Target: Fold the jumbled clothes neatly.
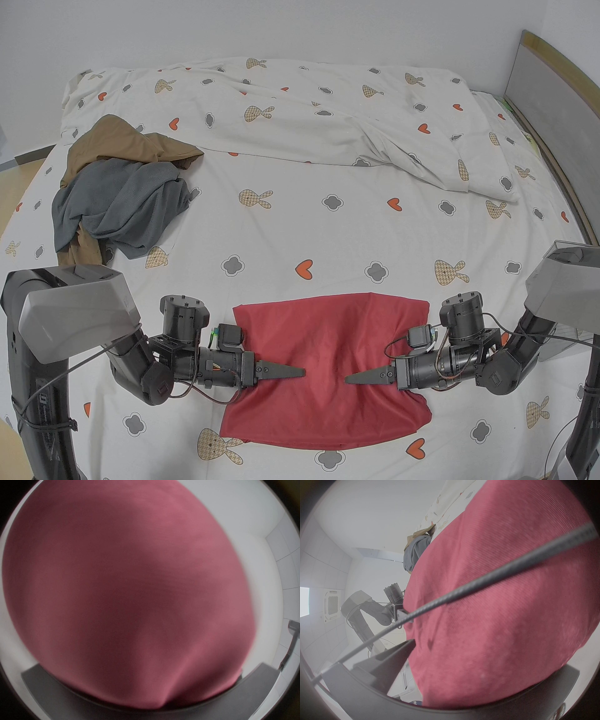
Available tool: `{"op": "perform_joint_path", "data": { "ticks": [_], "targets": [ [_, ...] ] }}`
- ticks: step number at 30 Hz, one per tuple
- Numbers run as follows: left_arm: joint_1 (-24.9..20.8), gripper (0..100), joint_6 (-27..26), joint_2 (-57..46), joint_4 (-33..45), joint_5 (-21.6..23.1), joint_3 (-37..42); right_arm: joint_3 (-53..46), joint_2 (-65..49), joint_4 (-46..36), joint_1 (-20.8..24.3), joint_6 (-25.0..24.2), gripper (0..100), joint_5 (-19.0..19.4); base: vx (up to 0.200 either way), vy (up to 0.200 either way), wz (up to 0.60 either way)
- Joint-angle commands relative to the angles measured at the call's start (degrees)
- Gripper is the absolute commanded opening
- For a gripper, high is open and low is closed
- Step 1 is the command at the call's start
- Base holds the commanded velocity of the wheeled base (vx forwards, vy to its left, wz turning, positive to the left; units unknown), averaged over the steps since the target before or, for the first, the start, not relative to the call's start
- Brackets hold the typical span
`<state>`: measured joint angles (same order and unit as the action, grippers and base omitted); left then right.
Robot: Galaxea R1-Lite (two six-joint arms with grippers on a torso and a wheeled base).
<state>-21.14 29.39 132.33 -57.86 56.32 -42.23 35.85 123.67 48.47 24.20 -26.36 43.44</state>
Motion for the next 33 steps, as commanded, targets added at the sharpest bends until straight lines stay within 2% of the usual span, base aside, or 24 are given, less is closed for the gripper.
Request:
{"op": "perform_joint_path", "data": {
  "ticks": [1,20,28,32,33],
  "targets": [
    [0.04,0,0.05,0.03,-0.06,0.19,0.04,-0.08,0.08,0.05,0.06,0.08,0,0.07,0.000,0.000,0.00],
    [0.22,0,0.14,0.03,-0.15,0.19,-0.40,-0.61,-0.71,-0.04,0.85,-0.63,0,0.51,0.000,0.000,0.00],
    [-0.04,0,0.58,-2.51,0.02,0.19,-0.22,-0.70,-5.90,-0.04,2.70,-5.20,0,0.33,0.000,0.000,0.00],
    [-0.13,0,1.46,-7.00,3.36,0.19,-0.75,-0.70,-8.98,-0.39,2.96,-6.16,0,0.16,0.000,0.000,0.00],
    [-0.04,0,1.46,-9.81,6.70,0.19,-1.80,-0.78,-10.12,-0.48,2.87,-6.25,0,0.16,0.000,0.000,0.00]
  ]
}}
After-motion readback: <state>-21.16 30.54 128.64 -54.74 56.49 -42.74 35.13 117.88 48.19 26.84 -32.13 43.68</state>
